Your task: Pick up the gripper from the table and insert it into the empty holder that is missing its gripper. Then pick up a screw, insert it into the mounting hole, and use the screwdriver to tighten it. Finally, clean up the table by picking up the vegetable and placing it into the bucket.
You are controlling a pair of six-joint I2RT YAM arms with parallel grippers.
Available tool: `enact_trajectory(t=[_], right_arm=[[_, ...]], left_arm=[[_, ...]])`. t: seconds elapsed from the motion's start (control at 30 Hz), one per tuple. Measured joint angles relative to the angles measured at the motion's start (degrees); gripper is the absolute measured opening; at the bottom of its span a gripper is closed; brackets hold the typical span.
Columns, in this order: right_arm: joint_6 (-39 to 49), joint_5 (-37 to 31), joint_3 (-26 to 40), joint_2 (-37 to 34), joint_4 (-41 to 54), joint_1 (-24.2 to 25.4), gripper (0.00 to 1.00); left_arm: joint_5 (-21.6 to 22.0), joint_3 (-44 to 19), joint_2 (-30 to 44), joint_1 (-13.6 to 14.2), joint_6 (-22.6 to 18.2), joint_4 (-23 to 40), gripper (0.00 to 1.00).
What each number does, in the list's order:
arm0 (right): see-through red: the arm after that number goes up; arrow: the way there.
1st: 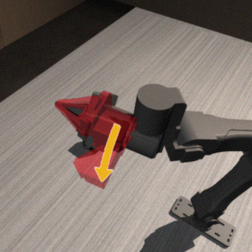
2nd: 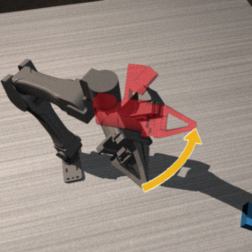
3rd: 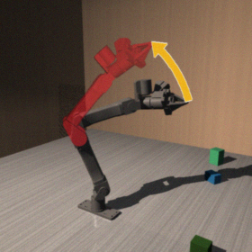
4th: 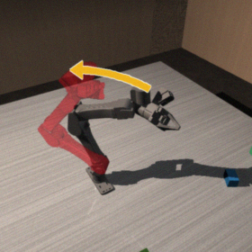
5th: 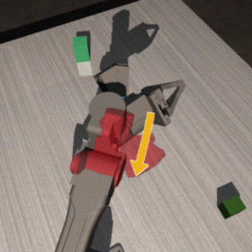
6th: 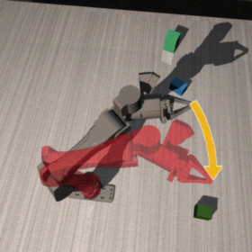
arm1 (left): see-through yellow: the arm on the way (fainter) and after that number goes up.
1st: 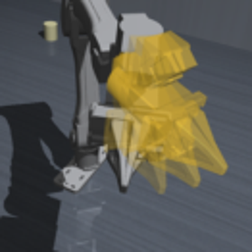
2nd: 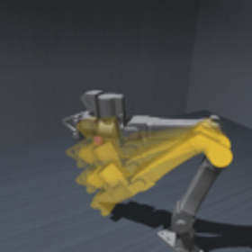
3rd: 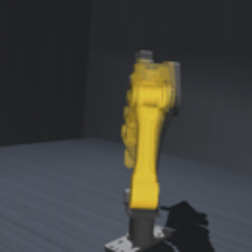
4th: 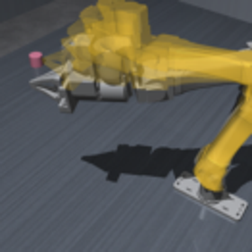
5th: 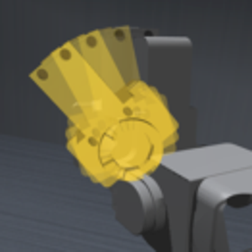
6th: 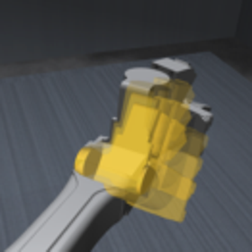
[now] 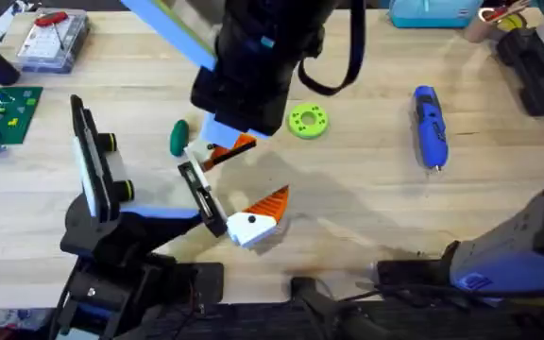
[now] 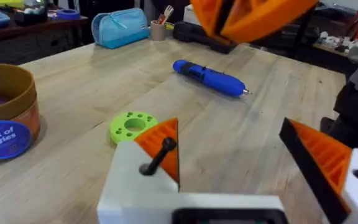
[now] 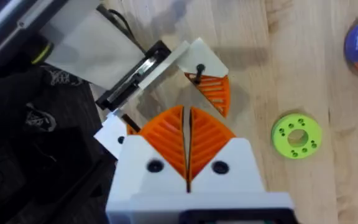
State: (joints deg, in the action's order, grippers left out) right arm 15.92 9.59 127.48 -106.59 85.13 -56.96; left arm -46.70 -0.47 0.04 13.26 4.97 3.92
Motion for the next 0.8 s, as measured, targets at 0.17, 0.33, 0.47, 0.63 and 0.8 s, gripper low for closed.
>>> enact_trajectory(t=[0.17, 0.33, 0.47, 0.63, 0.8], right_arm=[[0.00, 0.25, 0.00, 0.00, 0.29, 0.25, 0.508], [0.24, 0.37, 0.00, 0.00, 0.66, 0.25, 0.990], [0.24, 0.37, 0.00, 0.00, 1.89, 0.25, 0.995], [0.21, 0.38, 0.00, -0.01, 1.90, 0.25, 0.996], [-0.16, 0.38, -0.10, -0.04, 0.47, 0.25, 0.996]], left_arm=[[0.00, 0.00, 0.00, 0.00, 0.00, 0.00, 0.988], [0.00, 0.00, 0.00, 0.00, 0.00, 0.00, 0.988], [0.00, 0.00, 0.00, 0.00, 0.00, 0.01, 0.988], [0.00, 0.00, 0.01, 0.00, 0.00, 0.01, 0.988], [-0.01, 0.00, 0.01, 0.00, 0.00, 0.00, 0.988]])
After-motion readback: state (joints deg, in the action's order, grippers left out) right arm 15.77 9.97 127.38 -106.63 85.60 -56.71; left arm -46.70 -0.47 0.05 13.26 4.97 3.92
